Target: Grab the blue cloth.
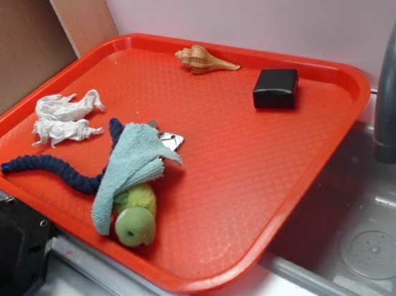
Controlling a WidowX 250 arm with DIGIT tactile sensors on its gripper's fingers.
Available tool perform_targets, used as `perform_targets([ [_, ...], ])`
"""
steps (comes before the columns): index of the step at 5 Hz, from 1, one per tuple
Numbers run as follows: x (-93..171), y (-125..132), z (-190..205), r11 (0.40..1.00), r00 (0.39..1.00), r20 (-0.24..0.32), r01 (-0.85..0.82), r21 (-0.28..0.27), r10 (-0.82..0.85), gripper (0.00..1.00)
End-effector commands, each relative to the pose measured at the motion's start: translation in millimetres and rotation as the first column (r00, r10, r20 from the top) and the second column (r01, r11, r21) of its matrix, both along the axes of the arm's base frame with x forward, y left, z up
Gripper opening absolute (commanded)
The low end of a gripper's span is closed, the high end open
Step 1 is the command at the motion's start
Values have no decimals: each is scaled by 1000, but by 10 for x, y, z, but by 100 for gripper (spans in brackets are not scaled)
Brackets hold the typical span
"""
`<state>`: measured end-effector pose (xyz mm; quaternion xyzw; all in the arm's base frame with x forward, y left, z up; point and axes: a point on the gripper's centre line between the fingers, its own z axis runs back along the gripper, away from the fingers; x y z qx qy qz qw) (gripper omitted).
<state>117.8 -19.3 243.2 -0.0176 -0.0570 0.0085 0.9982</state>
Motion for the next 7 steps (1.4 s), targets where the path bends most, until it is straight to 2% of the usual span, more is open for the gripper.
perform_targets([
  [1, 0, 0, 0, 1000, 1000, 0, 0, 0, 0, 100],
  [2, -52, -47, -500, 966, 972, -14, -233, 110, 236, 100],
  [3, 103, -171, -842, 889, 887, 115, -456, 54, 448, 100],
  [4, 322, -219, -1099, 867, 864, 98, -498, 18, 495, 100],
  [5, 400, -245, -1491, 909, 909, 53, -409, -83, 414, 100],
  [6, 452, -335, -1712, 934, 946, 8, -318, -160, 323, 100],
  [7, 483, -416, -1824, 948, 969, -1, -243, -204, 248, 100],
])
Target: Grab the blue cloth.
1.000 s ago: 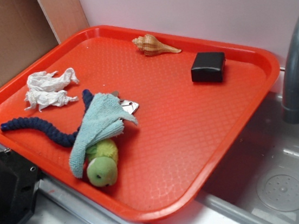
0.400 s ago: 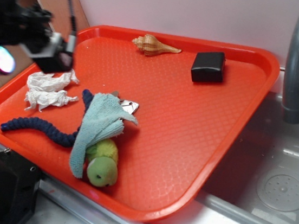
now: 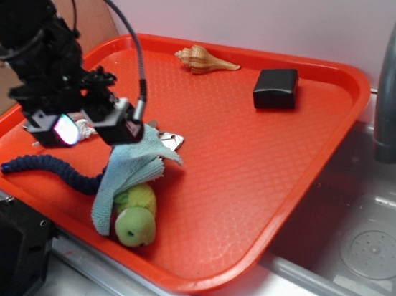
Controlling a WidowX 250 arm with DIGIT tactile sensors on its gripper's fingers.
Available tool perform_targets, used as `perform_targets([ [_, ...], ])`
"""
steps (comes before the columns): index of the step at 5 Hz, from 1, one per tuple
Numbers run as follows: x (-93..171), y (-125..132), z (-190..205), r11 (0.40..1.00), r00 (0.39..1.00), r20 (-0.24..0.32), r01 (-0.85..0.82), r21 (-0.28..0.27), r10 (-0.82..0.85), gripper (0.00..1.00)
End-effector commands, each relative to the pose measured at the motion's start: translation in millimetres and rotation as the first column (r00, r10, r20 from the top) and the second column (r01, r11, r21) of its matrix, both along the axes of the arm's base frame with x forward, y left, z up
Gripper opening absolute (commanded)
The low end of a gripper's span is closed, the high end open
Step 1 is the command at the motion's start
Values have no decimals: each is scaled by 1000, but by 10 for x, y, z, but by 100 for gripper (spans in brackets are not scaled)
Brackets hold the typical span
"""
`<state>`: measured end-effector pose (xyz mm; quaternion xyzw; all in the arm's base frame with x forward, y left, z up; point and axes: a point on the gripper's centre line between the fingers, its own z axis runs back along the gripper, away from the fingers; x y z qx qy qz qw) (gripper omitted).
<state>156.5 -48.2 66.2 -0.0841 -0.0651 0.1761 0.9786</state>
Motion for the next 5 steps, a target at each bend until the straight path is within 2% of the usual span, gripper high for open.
perform_targets([
  [1, 96, -126, -54, 996, 997, 27, 78, -46, -77, 100],
  [3, 96, -126, -54, 996, 997, 27, 78, -46, -77, 100],
  [4, 152, -282, -176, 996, 997, -17, 73, -44, -74, 100],
  [5, 98, -322, -305, 996, 997, -58, 52, -71, -56, 0],
])
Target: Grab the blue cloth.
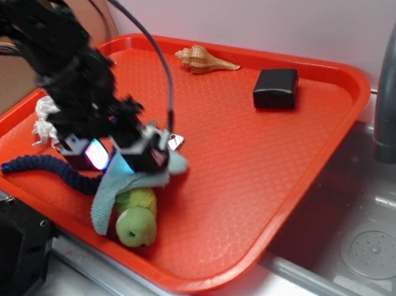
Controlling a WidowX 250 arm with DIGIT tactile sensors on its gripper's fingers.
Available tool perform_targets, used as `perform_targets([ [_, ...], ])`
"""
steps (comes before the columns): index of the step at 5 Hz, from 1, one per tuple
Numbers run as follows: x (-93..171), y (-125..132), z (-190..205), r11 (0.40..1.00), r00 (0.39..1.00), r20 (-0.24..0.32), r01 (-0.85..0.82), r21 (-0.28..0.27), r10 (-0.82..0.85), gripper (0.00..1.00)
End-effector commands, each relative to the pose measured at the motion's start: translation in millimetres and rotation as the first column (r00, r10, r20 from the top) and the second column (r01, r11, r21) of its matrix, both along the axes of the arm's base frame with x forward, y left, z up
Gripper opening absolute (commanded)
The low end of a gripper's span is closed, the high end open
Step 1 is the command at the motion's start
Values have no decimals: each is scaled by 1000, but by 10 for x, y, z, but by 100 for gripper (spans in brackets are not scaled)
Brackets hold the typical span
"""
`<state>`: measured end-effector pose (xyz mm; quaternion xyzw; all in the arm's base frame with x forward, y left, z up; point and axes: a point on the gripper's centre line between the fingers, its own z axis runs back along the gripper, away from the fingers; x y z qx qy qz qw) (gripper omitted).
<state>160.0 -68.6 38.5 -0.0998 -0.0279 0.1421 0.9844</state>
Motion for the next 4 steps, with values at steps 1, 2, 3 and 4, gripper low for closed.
perform_targets([
  [1, 61, -136, -78, 1000, 999, -37, -1, -28, 0, 0],
  [2, 56, -116, -14, 998, 997, -48, 59, -14, -60, 0],
  [3, 99, -37, 175, 993, 991, -60, 118, 5, -117, 0],
  [4, 85, 99, 518, 988, 988, -24, 153, 20, -153, 0],
])
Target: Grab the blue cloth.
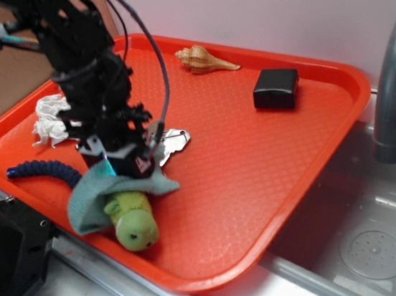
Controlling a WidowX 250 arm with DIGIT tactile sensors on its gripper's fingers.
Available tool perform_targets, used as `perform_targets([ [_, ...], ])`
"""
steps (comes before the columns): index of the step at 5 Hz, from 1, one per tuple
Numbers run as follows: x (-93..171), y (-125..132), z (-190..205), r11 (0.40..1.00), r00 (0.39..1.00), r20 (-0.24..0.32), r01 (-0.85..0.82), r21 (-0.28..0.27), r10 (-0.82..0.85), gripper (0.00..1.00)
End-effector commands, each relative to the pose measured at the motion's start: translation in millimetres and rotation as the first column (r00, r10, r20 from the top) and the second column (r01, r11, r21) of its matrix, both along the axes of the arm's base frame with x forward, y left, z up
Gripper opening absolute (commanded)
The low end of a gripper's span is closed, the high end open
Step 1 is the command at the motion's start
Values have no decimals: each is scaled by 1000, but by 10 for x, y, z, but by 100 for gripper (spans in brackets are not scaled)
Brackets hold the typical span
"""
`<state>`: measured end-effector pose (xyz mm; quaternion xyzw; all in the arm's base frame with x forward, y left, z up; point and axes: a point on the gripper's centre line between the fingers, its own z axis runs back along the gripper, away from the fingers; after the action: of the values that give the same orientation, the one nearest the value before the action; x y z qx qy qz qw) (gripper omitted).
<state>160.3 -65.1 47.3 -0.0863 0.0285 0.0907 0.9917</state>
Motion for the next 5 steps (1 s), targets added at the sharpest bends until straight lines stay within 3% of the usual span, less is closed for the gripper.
perform_targets([
  [1, 125, 223, 832, 996, 997, 74, 31, 87, -37, 0],
  [2, 354, 316, 1097, 991, 991, 102, 71, 112, -83, 0],
  [3, 651, 358, 1293, 955, 986, 27, 152, 255, -164, 0],
  [4, 836, 462, 1556, 923, 974, 66, 183, 339, -217, 0],
  [5, 875, 572, 1634, 918, 973, 71, 181, 353, -219, 0],
])
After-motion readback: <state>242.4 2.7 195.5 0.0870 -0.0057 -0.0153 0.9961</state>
